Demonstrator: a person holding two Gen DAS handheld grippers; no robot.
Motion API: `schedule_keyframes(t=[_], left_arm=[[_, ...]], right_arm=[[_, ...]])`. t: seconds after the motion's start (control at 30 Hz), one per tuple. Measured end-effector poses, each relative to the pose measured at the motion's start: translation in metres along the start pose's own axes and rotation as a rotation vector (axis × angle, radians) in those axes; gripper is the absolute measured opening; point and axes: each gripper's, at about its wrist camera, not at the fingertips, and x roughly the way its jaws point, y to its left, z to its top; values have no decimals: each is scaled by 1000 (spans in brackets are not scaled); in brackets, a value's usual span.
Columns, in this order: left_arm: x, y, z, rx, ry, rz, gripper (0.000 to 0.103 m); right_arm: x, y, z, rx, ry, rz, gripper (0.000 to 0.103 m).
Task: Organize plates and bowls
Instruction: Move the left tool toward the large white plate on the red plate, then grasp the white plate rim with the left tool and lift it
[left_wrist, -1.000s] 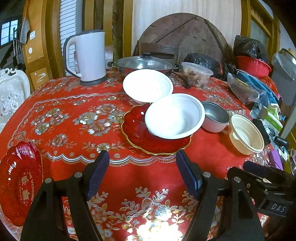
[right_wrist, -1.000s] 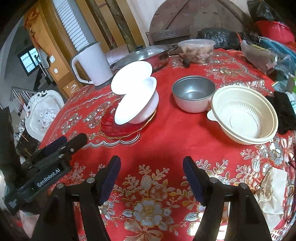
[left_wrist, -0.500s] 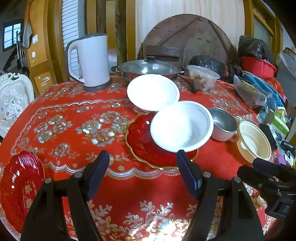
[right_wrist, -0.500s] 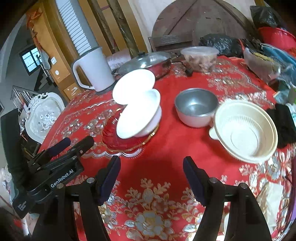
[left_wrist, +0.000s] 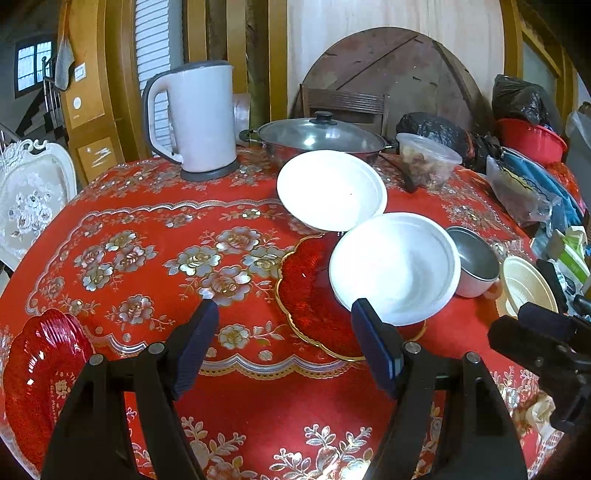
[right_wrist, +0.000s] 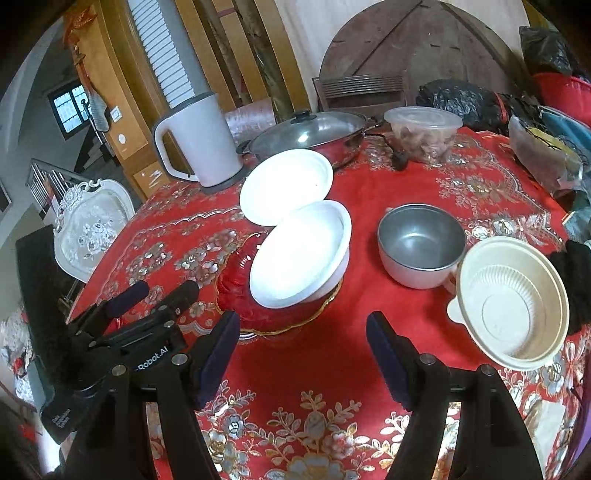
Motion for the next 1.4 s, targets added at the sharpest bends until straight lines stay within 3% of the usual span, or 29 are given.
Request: schedule_keyframes(t=[0.3, 0.67, 0.9, 1.13, 1.4], left_arm=[[4, 11, -1, -38, 21, -8, 74], [-40, 36, -6, -74, -34, -18, 74], [-56, 46, -15, -98, -42, -19, 74], [-32, 42, 8, -133, -23, -52, 74], [19, 54, 27, -218, 26, 27, 74]], right_arm=[[-3, -6, -3, 24, 1, -15, 73], [-41, 12, -12, 18, -47, -31, 73], [-53, 24, -17, -1, -81, -7, 80], [-19, 18, 34, -42, -89, 0, 80], [56, 12, 96, -97, 2, 83, 80]])
